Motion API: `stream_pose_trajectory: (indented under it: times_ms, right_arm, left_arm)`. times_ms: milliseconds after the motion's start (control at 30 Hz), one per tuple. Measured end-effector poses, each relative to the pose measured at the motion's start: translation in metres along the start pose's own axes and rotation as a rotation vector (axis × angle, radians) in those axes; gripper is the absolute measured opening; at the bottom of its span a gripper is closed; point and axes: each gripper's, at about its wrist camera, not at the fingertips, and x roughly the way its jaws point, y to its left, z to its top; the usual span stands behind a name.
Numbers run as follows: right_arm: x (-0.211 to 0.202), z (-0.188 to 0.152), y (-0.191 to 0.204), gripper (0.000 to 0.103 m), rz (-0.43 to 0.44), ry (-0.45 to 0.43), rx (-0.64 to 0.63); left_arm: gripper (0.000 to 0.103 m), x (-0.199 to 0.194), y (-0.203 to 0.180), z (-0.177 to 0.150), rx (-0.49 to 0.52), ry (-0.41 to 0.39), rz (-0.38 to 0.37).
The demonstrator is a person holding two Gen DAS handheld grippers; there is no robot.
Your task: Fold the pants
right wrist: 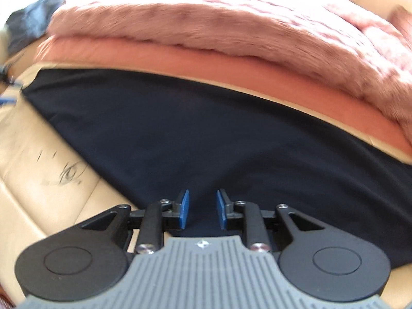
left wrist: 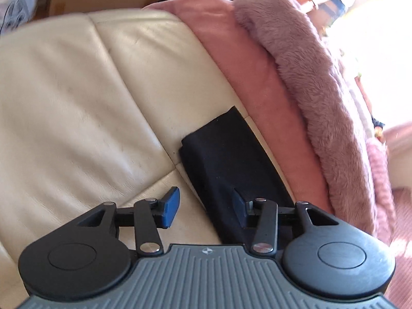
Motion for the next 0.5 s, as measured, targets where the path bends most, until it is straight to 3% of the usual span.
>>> stream_pose_trajectory:
  times_ms: [67, 167, 267, 333, 433, 500]
  right_arm:
    - [-0.002, -0.002, -0.006, 0.018, -0.003, -0.007, 0.027]
    - [-0.006, -0.010, -0.013, 0.009, -0.030, -0.001, 0.039]
    - [-0.016, -0.020, -0.024, 0.007, -0.045, 0.009, 0.083]
    - [-0.024, -0.027, -0.028, 0.008, -0.052, 0.011, 0.087]
    - [-0.028, -0.038, -0.030, 0.008, -0.077, 0.006, 0.082]
    - [-0.021, -0.049, -0.032, 0.007, -0.074, 0.072, 0.097]
  left_arm:
    - [0.055, 0.003, -0.001, 0.000, -0.002, -0.037, -0.011]
    - [0.055, 0.009, -0.006, 0.001, 0.023, -0.067, -0.002]
    - [0.041, 0.011, -0.012, 0.003, 0.058, -0.093, 0.038]
    - [0.024, 0.010, -0.013, 0.002, 0.081, -0.107, 0.057]
    - [0.010, 0.009, -0.010, 0.001, 0.086, -0.120, 0.079]
    - [0.007, 0.008, -0.007, 0.001, 0.068, -0.125, 0.073]
